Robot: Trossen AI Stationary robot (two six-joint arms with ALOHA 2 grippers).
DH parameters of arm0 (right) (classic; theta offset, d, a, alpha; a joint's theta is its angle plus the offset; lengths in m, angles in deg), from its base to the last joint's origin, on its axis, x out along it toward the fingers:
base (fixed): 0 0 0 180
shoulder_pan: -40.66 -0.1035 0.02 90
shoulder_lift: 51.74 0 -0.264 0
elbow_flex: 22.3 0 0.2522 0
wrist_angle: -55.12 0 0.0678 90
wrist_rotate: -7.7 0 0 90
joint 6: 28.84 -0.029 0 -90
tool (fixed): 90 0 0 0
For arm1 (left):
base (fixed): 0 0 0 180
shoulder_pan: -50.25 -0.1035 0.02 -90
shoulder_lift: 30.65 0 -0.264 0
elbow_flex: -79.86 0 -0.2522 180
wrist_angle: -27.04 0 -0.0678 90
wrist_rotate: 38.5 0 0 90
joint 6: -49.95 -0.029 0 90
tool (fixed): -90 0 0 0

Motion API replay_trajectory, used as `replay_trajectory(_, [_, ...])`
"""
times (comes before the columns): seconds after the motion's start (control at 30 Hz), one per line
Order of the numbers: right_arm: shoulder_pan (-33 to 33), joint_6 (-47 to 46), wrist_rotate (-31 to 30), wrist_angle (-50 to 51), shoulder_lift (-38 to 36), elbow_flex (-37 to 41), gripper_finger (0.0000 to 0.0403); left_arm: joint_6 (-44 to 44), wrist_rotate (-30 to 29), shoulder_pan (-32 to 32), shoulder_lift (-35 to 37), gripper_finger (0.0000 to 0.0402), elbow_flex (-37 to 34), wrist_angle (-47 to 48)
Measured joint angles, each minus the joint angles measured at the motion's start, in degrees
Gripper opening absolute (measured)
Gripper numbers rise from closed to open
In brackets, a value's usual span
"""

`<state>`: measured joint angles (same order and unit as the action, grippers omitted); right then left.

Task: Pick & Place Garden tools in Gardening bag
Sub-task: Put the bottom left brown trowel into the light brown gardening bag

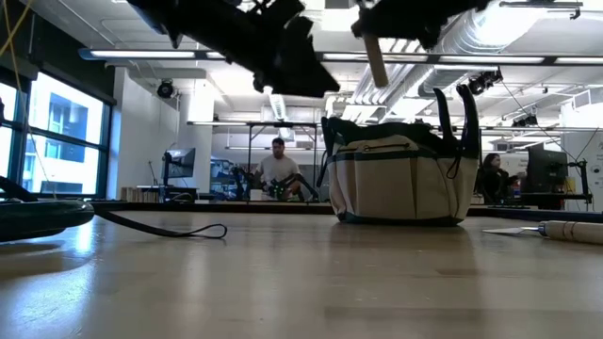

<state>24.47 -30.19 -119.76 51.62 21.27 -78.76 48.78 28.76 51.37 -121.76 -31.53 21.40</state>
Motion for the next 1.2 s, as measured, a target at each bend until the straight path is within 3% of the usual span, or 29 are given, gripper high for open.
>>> replay_trajectory(0.13, [-0.7,-6.9,-5.8,6.5,0.0,0.0,0.0058,0.2,-2.8,0.0,0.0,0.0257,0.0,3.0])
replay_trajectory(0.37, [-0.5,-17.2,-10.4,12.7,0.0,0.0,0.0058,0.1,-1.0,0.0,0.0,0.0257,0.0,3.5])
replay_trajectory(0.67, [3.2,-9.8,3.1,-2.6,2.1,0.0,0.0058,0.1,-3.4,0.0,0.0,0.0258,0.0,11.5])
replay_trajectory(0.9, [8.5,-8.1,9.0,-9.5,10.6,0.0,0.0058,3.6,-3.8,0.0,0.0,0.0258,0.0,22.5])
replay_trajectory(1.1, [10.9,-4.1,8.8,-14.3,15.5,0.0,0.0058,9.4,-3.7,0.0,0.0,0.0258,0.0,32.0])
replay_trajectory(1.2, [12.2,-1.6,5.3,-14.4,15.8,0.0,0.0058,10.9,-3.4,0.0,0.0,0.0258,0.0,34.2])
